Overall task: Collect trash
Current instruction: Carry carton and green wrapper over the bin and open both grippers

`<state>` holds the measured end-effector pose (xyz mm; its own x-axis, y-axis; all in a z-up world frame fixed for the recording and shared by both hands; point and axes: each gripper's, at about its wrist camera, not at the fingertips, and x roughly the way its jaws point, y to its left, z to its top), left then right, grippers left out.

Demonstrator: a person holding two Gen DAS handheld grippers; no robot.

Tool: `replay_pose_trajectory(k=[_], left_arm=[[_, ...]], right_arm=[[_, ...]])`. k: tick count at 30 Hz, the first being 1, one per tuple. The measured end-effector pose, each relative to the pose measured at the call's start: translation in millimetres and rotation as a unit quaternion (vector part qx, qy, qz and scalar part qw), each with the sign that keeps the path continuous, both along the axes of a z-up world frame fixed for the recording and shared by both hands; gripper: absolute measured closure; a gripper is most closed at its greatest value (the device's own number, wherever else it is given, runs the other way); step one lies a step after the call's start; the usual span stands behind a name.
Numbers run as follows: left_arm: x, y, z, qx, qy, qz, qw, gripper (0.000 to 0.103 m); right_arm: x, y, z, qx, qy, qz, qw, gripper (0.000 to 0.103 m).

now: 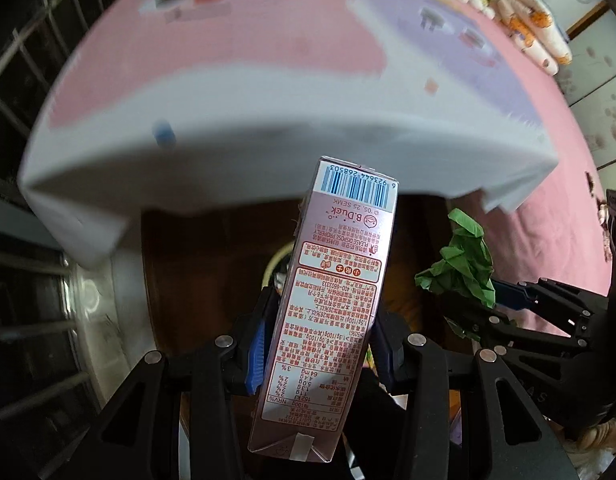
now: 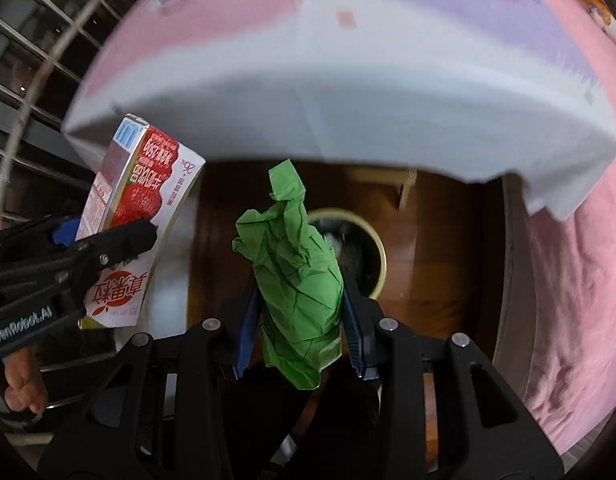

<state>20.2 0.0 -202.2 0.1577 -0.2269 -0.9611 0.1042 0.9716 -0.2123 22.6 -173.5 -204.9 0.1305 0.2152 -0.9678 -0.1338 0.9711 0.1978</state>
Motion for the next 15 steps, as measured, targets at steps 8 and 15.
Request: replay_pose_trajectory(k=[8,15], left_arm=[[-5.3,-27.9,-111.3,0.039,0.049,0.012,0.9980,0.060],[6.1,-45.3,-197.8,0.058,0.080,0.019,0.9949,0.060]], right_arm=[[0.3,-20.5,-106.8,0.003,0.041,0.000,0.999,0.068],[16.2,-32.7,-195.2,0.019,0.075,-0.005,0.997,0.068]])
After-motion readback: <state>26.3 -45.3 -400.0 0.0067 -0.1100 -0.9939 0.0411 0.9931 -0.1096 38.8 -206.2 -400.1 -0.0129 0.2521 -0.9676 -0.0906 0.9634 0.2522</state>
